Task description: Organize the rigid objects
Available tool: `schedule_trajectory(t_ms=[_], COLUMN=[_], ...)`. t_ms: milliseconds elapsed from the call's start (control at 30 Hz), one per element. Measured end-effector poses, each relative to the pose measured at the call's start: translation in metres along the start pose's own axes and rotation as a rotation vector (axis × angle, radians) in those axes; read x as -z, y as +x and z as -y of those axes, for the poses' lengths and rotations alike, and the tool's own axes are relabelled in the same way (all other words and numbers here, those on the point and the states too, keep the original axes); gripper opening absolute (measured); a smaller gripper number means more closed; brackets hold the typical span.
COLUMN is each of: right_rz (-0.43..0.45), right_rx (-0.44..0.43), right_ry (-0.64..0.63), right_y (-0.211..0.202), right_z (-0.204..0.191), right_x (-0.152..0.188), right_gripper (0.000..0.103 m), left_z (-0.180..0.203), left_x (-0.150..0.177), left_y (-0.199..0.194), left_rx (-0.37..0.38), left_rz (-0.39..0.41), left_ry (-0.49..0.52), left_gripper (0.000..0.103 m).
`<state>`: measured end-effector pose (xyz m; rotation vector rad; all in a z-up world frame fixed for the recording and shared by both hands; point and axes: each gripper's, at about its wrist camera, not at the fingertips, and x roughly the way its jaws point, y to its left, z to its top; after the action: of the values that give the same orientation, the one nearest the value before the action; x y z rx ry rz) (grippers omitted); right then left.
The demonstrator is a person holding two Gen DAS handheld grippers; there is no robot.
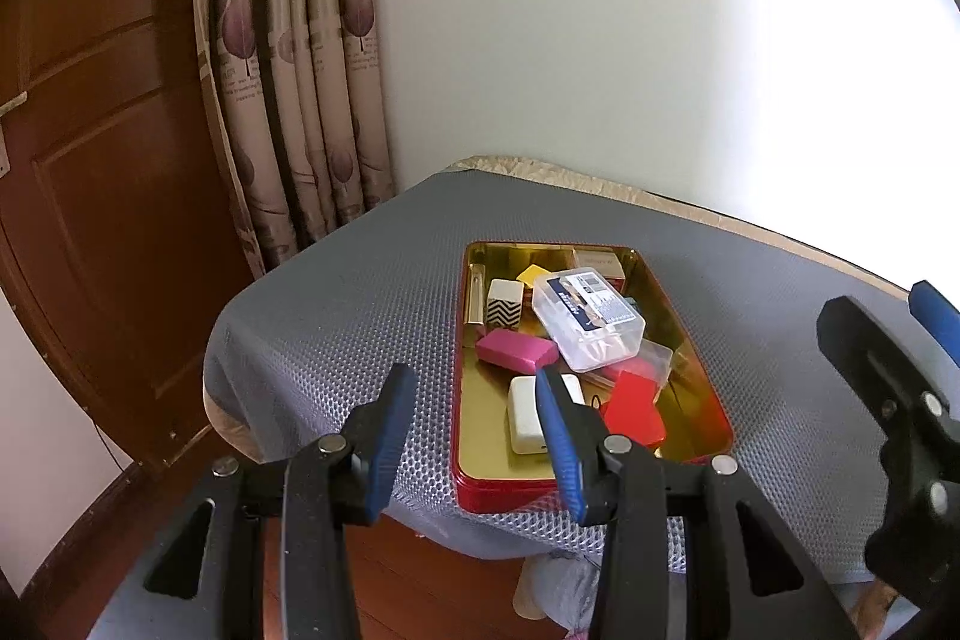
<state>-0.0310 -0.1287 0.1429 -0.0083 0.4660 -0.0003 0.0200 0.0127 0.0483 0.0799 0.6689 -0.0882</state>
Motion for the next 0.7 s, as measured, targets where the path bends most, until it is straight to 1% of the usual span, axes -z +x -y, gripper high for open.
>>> schedule_trajectory(t_ms=[167,300,367,433,467,500,633,700], right_rz=[-0.006,-0.018,-0.021,-0.023,-0.026,-0.031,-0.044,-0.045], right_rx=[-0.009,-0.020,-0.028,-0.031,-0.033,-0.036,-0.047,-0.045], right_ry=[0.002,-0.002,-0.002,-0.006,-0.010,-0.013,-0.013,-0.015], right_y=[0.000,0.001,0.002,0.002,0.003,0.004,0.005,0.005], right_z=[0.000,-0.001,-0.001,-0.003,-0.004,-0.005,-0.008,-0.009], right_x=[0.000,0.002,0.002,0.003,0.003,0.004,0.005,0.005], right_gripper=[0.103,0.103,0.103,0.103,0.103,0.103,0.103,0.103], left_z=[-0.003,-0.004,-0.003,-0.002,0.000,0.000,0.004,0.004], left_x=[0.000,0.002,0.002,0.003,0.003,0.004,0.005,0.006], left_y=[0.003,0.008,0.010,0.011,0.012,0.013,0.014,0.014], left_rx=[0.012,0.024,0.018,0.022,0.024,0.022,0.021,0.024], left_rz=[-0.024,-0.057,-0.063,-0.072,-0.084,-0.088,-0.096,-0.094], left_ry=[-0.022,-0.033,-0.033,-0.026,-0.021,-0.017,0.003,0.004], left_gripper=[0.042,0.042,0.043,0.049,0.057,0.060,0.061,0.064])
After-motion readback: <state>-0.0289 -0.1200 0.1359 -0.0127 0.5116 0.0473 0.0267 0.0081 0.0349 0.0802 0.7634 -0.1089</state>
